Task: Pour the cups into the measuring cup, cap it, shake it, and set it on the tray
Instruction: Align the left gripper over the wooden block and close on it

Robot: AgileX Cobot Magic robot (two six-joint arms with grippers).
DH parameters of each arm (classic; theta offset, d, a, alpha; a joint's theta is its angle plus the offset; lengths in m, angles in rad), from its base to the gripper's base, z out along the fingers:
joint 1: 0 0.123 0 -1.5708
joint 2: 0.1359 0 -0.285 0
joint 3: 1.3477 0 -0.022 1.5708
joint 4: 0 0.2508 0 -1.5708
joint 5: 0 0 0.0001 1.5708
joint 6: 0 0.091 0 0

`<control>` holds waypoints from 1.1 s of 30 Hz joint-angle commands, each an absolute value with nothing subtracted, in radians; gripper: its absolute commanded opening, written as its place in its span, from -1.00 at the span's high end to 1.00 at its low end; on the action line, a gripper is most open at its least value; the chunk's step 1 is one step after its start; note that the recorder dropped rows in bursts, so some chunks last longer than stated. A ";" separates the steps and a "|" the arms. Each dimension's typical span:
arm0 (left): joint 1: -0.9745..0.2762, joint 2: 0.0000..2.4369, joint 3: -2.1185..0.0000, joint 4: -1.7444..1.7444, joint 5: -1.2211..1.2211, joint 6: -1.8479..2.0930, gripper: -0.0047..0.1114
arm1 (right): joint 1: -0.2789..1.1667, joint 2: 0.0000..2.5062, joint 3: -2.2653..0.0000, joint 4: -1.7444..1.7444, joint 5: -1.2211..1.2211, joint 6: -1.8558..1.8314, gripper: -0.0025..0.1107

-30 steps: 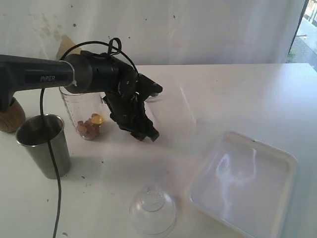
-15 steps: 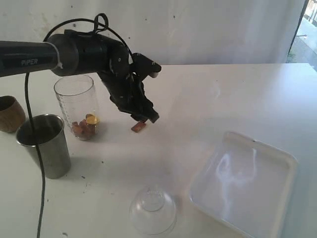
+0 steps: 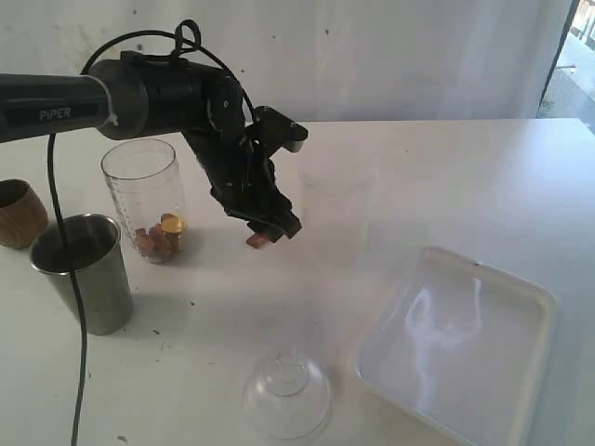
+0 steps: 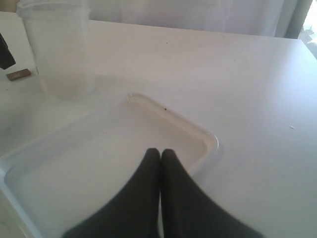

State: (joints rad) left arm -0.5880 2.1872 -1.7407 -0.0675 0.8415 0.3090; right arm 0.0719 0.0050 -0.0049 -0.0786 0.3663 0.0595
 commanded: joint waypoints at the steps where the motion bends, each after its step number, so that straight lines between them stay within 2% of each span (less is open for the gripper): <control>1: -0.592 2.176 -1.746 -0.097 0.851 0.333 0.00 | 0.069 0.000 0.000 -0.080 0.351 0.063 0.96; 21: -0.580 2.187 -1.744 -0.060 0.924 0.328 0.00 | 0.069 0.000 0.000 -0.080 0.351 0.063 0.96; 33: -0.580 2.259 -1.746 -0.080 0.828 0.312 0.00 | 0.069 0.000 0.000 -0.080 0.351 0.084 0.96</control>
State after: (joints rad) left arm -0.5806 2.2675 -1.7422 -0.0672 0.8589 0.2962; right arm 0.0719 0.0050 -0.0049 -0.0786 0.3663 0.0791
